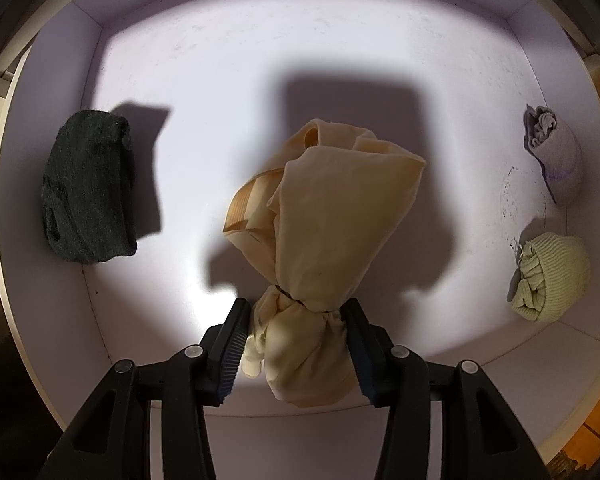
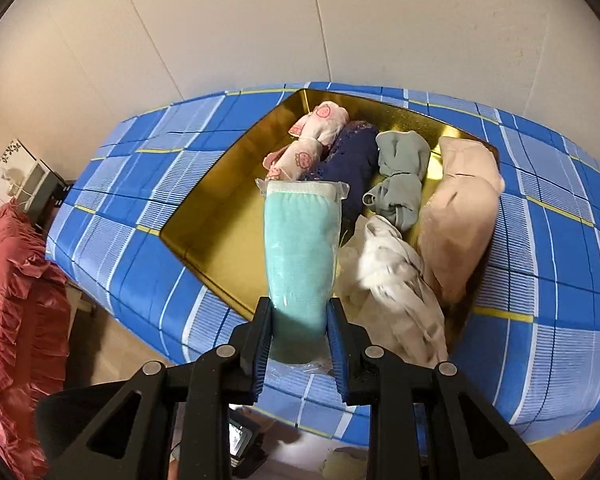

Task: Organize soft objects
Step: 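Carry the teal item into the gold box with the right gripper, then lower the teal item into the box and open the right gripper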

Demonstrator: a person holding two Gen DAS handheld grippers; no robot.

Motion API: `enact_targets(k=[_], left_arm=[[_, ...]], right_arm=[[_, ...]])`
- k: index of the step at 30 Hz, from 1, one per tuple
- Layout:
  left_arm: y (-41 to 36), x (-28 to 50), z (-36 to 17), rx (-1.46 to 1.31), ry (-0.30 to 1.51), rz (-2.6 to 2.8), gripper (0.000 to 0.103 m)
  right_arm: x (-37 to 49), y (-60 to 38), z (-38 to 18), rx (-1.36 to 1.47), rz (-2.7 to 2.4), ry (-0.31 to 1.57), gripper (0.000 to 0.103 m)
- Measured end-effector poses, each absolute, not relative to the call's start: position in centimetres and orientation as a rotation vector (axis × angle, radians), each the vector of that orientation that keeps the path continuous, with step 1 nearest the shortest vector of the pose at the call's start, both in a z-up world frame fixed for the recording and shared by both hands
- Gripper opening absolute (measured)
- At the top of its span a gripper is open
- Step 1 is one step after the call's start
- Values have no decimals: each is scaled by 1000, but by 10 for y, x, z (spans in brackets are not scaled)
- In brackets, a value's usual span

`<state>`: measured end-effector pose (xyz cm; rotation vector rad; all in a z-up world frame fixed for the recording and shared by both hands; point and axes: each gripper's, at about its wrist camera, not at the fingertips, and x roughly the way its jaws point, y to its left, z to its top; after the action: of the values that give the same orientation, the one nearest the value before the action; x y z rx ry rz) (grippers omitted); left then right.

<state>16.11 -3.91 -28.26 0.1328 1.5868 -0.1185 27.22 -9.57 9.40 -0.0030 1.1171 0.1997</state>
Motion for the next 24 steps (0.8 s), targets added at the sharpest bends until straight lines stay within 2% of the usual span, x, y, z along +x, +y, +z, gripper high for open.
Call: enact_targets(k=[10, 17, 24], left_arm=[[-37, 151, -279, 141, 1571, -119, 49], [-38, 148, -279, 143, 1569, -118, 50], [-42, 146, -275, 162, 1561, -105, 54]], right_arm=[[295, -87, 75, -56, 166, 1146, 27], [292, -88, 74, -63, 182, 1122, 37], [253, -91, 85, -158, 222, 1067, 41]])
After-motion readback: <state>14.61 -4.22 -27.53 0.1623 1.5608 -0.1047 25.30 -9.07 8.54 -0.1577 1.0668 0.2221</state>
